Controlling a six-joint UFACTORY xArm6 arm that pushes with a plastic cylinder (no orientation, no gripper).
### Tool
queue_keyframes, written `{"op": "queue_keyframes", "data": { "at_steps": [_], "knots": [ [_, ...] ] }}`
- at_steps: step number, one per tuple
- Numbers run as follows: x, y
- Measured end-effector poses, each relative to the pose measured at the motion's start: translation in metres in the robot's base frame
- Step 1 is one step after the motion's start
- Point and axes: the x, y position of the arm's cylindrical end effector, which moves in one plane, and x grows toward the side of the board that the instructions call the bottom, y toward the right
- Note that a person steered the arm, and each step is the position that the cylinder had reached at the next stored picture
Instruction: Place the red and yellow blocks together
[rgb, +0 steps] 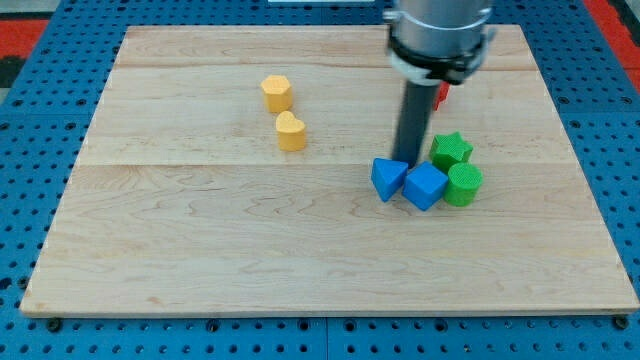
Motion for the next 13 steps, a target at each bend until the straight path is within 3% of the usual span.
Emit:
{"op": "queue_keyframes", "data": {
  "at_steps": [2, 3, 4, 5, 6, 7, 10, 13],
  "knots": [
    [0.003, -0.100],
    [-0.022, -0.142],
    [-0.070, -0.119],
    [-0.078, -0.065],
    [-0.070, -0.083],
    [-0.034, -0.090],
    [-0.098, 0.019],
    [-0.067, 0.000]
  ]
}}
